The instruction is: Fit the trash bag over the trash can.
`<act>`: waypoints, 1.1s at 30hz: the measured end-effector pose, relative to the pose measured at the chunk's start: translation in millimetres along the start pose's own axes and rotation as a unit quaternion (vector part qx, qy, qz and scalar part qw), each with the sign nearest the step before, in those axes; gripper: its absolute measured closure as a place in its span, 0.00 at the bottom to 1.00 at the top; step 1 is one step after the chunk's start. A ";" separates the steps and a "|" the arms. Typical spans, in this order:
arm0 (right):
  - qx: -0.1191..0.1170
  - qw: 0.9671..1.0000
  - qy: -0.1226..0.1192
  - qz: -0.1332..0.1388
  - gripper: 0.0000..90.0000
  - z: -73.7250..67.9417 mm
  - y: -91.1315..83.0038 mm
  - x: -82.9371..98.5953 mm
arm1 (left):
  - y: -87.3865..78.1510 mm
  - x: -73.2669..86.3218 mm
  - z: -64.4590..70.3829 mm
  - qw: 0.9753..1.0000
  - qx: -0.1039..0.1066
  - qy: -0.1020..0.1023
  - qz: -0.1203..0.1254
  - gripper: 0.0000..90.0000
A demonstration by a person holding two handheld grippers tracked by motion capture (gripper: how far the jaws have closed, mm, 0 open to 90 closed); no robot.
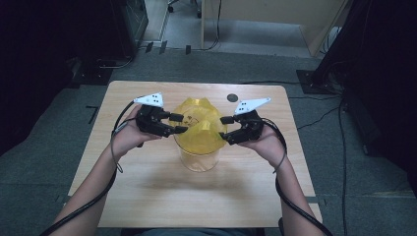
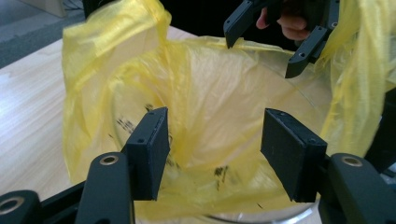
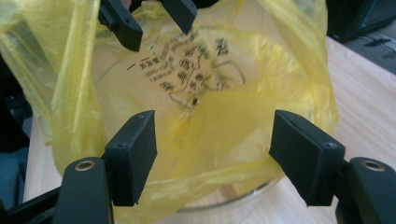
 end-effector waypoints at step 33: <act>0.023 0.999 0.022 -0.032 0.34 -23.3 -18.4 23.8 | -21.0 16.1 28.8 1.000 -0.005 -0.002 -0.025 0.45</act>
Point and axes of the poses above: each handheld gripper's, and its own axes: y roughly forward along the jaws, x roughly out of its underside, z roughly to its right, the point moved 3 cm from there along y, roughly forward along the jaws, and after that the axes turned 15 degrees about z, right-handed, at the moved point
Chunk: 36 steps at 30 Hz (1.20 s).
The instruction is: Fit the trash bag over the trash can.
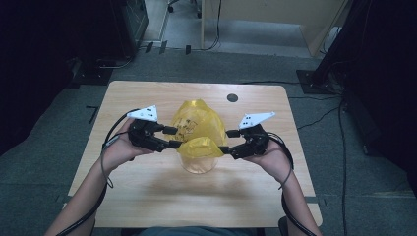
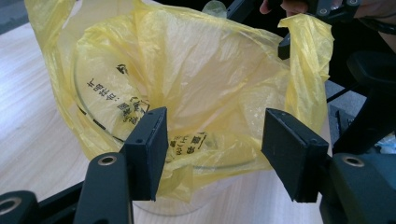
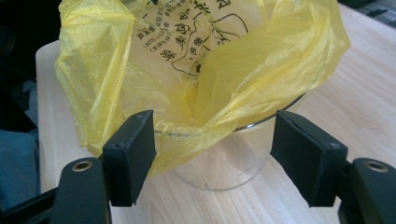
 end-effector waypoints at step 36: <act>-0.016 0.999 0.003 -0.029 0.25 -6.7 15.1 14.4 | -15.7 24.3 -6.2 1.000 -0.027 0.005 0.002 0.37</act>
Point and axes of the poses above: each handheld gripper's, and its own axes: y roughly forward along the jaws, x roughly out of its underside, z roughly to its right, the point moved 3 cm from there along y, roughly forward along the jaws, and after that the axes turned 15 degrees about z, right-handed, at the moved point
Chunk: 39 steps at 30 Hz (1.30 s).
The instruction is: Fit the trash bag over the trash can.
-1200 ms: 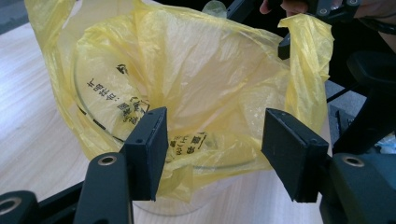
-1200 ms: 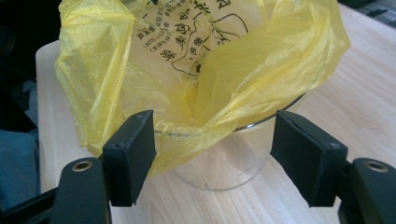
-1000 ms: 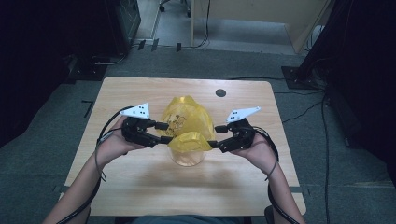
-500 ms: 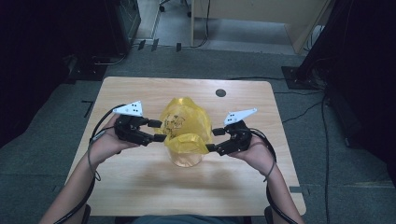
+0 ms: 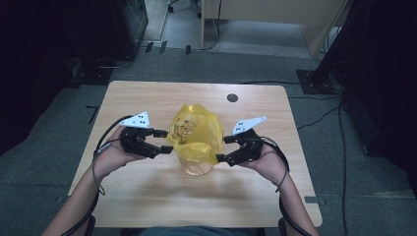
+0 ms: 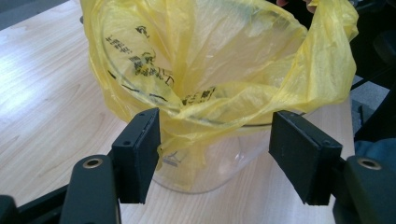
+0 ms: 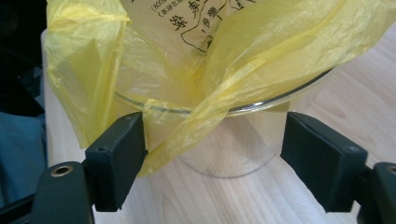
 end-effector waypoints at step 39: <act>0.031 0.983 0.081 0.161 0.49 25.7 -20.1 -39.1 | -2.2 -29.8 -19.4 0.997 -0.021 -0.017 0.069 0.44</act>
Point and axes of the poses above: each handheld gripper's, and its own axes: y roughly forward along the jaws, x roughly out of its underside, z roughly to its right, the point moved 3 cm from there along y, roughly forward along the jaws, and after that the axes turned 15 degrees about z, right-handed, at the moved point
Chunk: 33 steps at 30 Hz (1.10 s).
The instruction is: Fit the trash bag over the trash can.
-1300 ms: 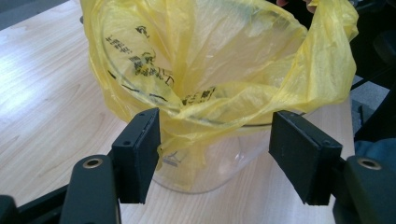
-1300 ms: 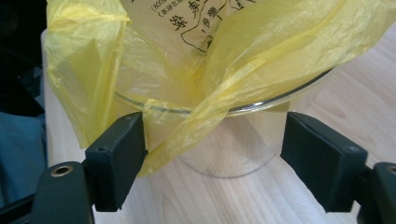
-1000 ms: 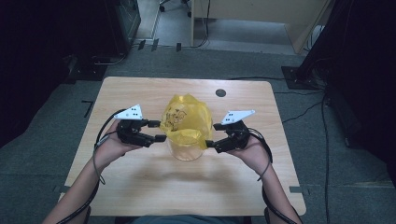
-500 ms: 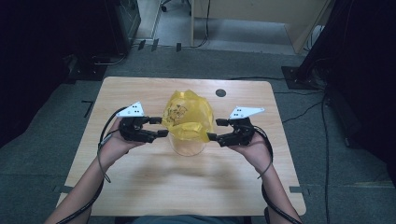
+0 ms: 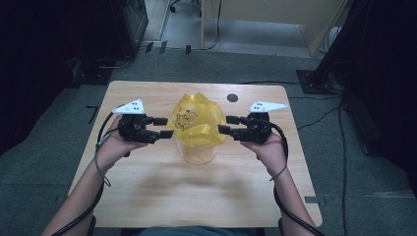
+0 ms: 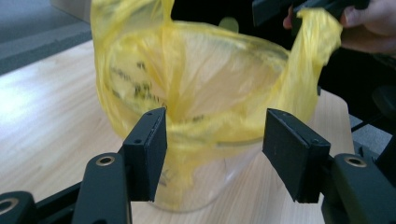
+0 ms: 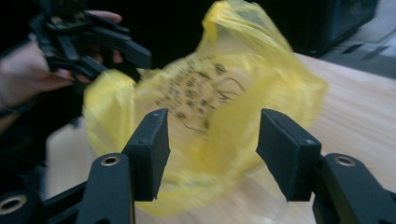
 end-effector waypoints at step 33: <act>0.019 0.994 -0.083 -0.063 0.30 -49.3 14.3 32.8 | 27.0 19.5 42.0 0.999 -0.003 0.043 -0.029 0.38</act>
Point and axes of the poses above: each handheld gripper's, and its own axes: y roughly forward along the jaws, x roughly out of its underside, z roughly to its right, the point moved 3 cm from there along y, roughly forward along the jaws, and after that the axes turned 15 degrees about z, right-handed, at the moved point
